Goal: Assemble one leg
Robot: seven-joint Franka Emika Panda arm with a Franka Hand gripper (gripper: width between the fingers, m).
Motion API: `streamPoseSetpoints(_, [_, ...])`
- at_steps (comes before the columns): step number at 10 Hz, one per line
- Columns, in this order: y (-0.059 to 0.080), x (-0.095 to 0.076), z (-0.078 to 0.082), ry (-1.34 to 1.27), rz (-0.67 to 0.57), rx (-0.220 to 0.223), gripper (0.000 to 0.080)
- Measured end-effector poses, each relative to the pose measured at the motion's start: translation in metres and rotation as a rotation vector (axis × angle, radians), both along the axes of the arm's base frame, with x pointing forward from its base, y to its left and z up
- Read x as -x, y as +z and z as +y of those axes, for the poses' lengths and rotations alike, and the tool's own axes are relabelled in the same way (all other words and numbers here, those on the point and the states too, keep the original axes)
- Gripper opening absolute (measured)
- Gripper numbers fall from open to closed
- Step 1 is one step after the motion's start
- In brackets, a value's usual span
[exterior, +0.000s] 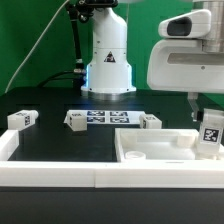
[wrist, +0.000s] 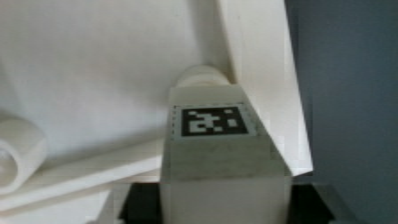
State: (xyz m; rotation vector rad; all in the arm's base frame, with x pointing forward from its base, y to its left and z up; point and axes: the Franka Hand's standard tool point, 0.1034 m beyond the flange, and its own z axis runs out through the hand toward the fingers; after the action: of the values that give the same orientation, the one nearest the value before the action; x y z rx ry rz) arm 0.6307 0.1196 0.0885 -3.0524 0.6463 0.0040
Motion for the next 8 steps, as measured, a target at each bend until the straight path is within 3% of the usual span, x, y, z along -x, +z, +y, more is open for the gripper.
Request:
streamPoseSetpoints(5, [-0.0005,0.0017,-0.0042,-0.617,-0.008,0.006,0.0292])
streamPoseSetpoints(8, [-0.0002,0.0013,-0.0040,-0.693,-0.004,-0.002,0.0320])
